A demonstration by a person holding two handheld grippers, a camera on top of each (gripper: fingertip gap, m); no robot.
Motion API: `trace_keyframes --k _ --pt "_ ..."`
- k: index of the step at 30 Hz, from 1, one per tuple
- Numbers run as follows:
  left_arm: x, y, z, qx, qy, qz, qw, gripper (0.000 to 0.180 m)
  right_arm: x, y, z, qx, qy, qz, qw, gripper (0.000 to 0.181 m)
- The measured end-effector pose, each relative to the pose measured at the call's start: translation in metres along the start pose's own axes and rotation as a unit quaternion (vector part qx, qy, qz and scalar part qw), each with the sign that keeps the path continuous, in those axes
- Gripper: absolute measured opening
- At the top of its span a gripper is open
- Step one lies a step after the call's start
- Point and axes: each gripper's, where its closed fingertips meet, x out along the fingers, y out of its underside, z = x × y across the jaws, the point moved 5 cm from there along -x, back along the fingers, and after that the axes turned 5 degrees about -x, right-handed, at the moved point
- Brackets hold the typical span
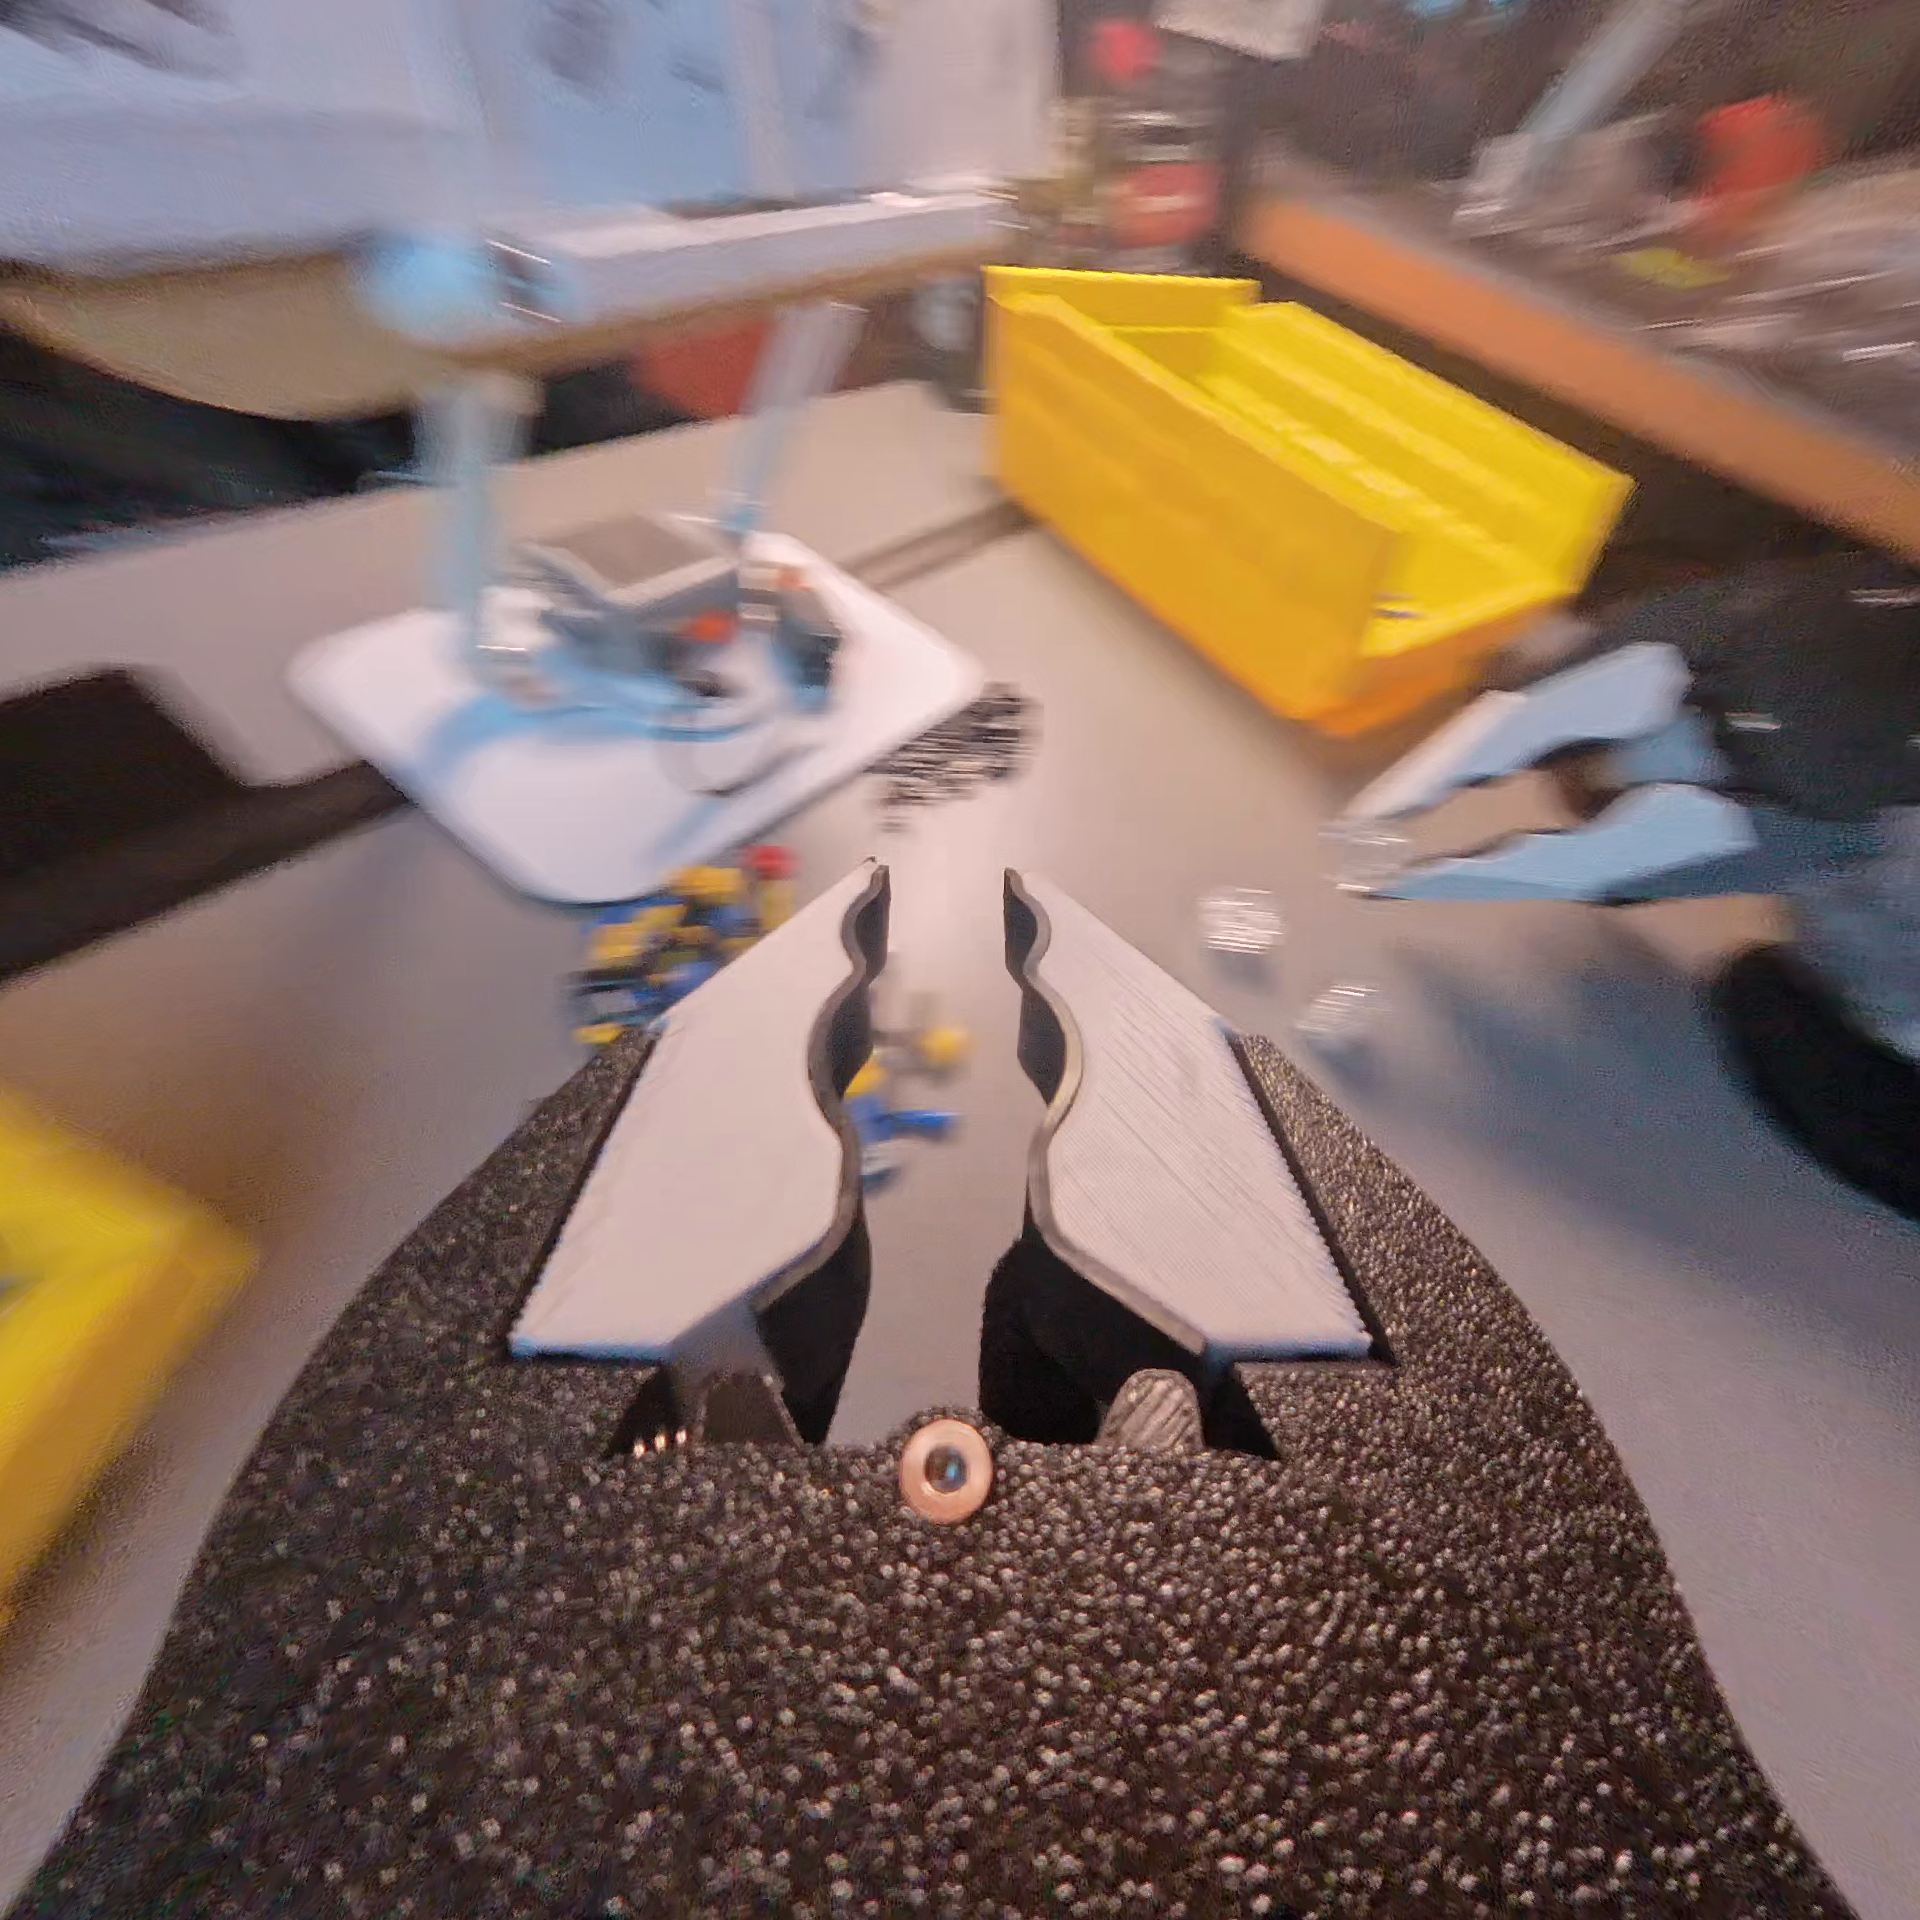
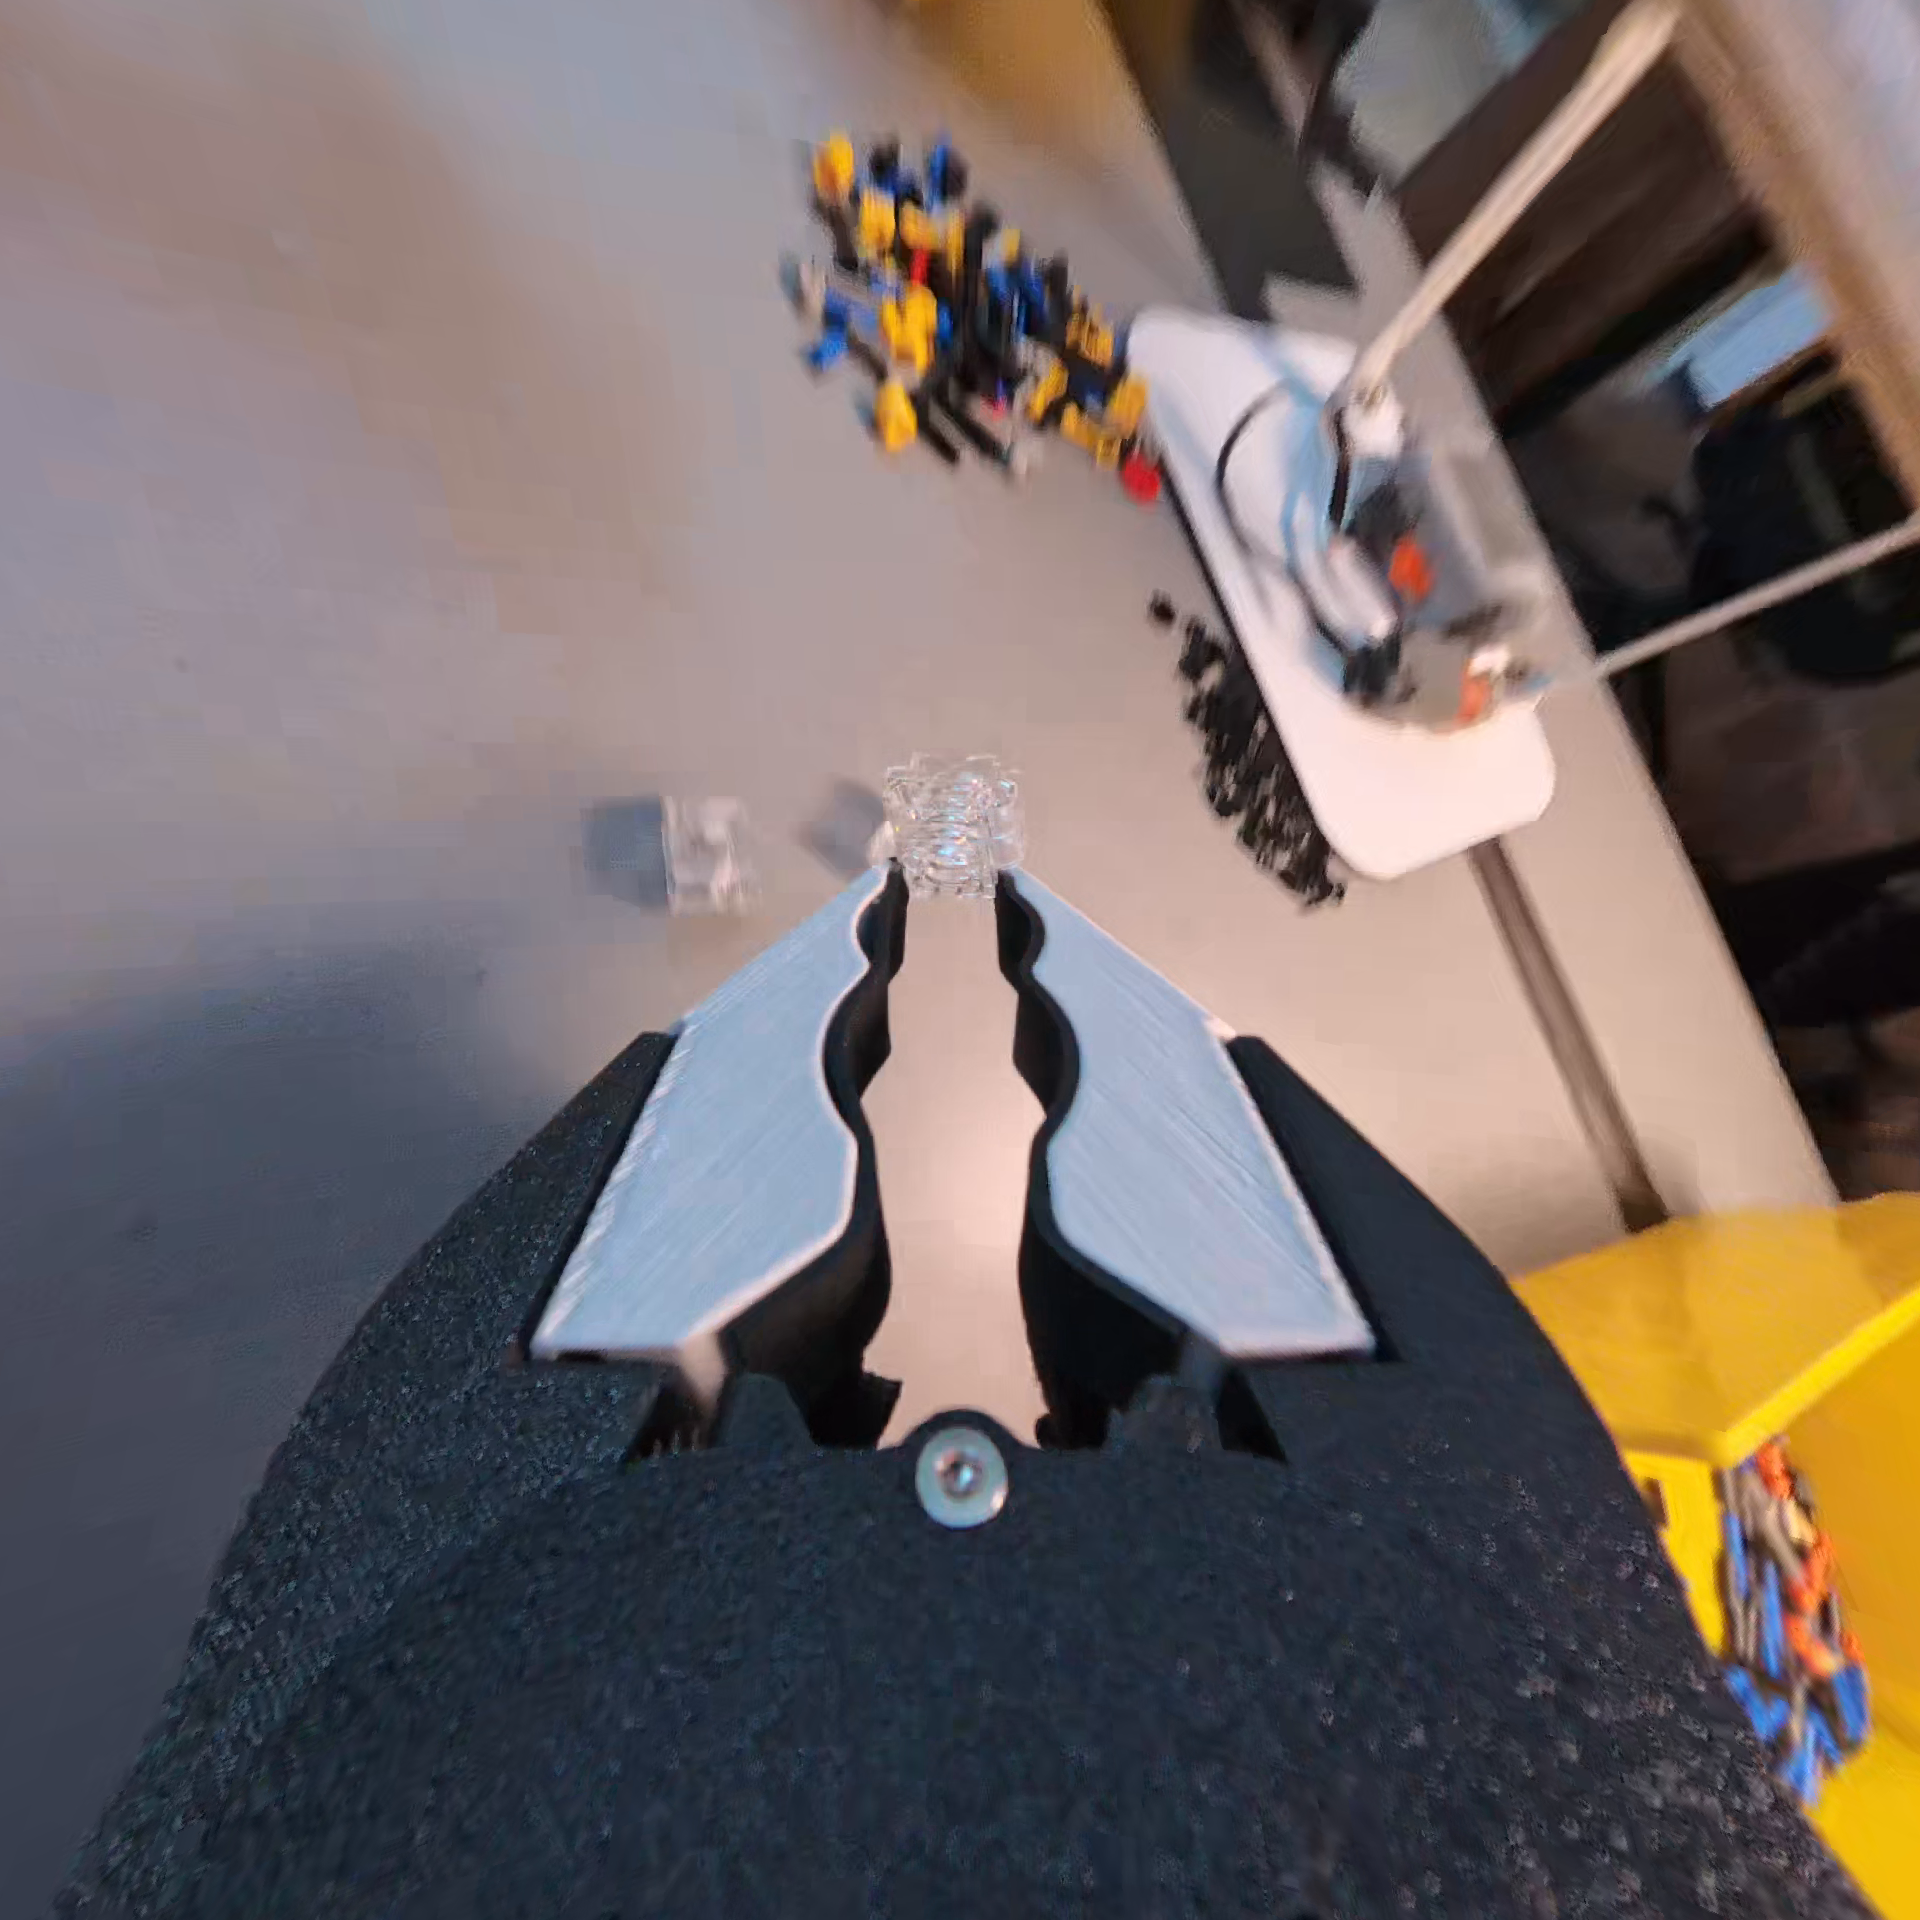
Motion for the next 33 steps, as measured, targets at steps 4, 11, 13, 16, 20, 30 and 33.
trace_keyframes --k 4,11,13,16,20,30,33 --pt "-0.059 -0.028 0.108 0.02 -0.289 0.039 0.956 0.024 -0.004 0.041 0.008 0.053 -0.081 0.098 0.99 0.016" --pt "-0.077 0.005 0.234 -0.1 -0.386 0.214 0.892 0.033 -0.002 0.047 0.013 0.113 -0.119 0.084 0.983 0.016" --pt "-0.073 0.013 0.246 -0.12 -0.38 0.228 0.889 0.033 -0.002 0.049 0.013 0.124 -0.121 0.077 0.982 0.017" --pt "-0.068 0.024 0.255 -0.135 -0.379 0.258 0.878 0.033 -0.002 0.051 0.01 0.133 -0.116 0.069 0.982 0.033" --pt "-0.064 0.031 0.261 -0.128 -0.387 0.273 0.872 0.025 -0.005 0.043 0.004 0.146 -0.111 0.034 0.982 0.04" --pt "-0.08 -0.015 0.225 -0.043 -0.409 0.148 0.899 0.016 -0.018 0.017 -0.019 0.125 -0.017 -0.072 0.989 0.04" --pt "-0.061 -0.048 0.146 -0.057 -0.228 0.004 0.972 0.017 -0.022 -0.007 -0.017 0.092 0.014 -0.139 0.986 0.044"
